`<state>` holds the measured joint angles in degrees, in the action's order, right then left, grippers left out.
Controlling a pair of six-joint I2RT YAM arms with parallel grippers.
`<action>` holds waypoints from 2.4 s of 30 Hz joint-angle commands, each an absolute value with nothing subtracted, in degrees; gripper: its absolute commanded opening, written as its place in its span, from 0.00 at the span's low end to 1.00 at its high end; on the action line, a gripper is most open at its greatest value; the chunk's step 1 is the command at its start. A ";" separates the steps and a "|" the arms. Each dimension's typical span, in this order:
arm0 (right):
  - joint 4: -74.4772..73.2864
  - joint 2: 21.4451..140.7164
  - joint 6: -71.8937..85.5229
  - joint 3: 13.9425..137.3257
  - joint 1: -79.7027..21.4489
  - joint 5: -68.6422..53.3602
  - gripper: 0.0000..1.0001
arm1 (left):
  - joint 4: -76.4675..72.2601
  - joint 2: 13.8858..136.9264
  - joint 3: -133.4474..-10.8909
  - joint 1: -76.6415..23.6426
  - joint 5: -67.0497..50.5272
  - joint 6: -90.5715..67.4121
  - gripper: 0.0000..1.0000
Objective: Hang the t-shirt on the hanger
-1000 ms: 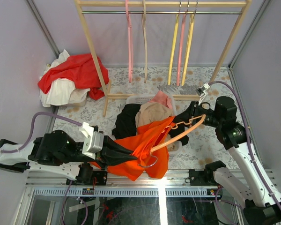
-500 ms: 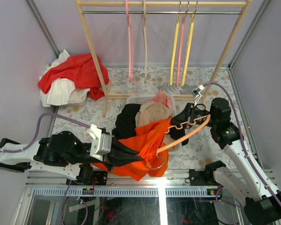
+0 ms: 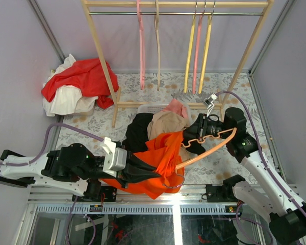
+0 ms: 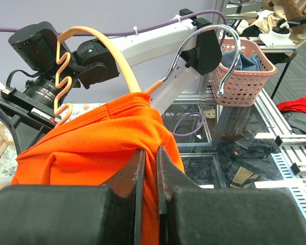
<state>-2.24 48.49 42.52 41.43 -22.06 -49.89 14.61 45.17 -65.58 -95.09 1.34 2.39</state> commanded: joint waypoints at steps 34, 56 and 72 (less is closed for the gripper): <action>-16.68 45.71 34.38 45.63 -21.90 -30.94 0.00 | 3.12 33.13 -62.48 -109.75 -1.80 -1.63 0.00; -17.15 46.86 30.31 48.77 -21.80 -27.60 0.00 | 1.24 34.02 -60.25 -109.75 -0.12 -5.51 0.00; -27.10 40.05 26.71 54.03 -21.86 -16.11 0.00 | 4.17 26.14 -55.95 -109.77 2.98 -9.52 0.00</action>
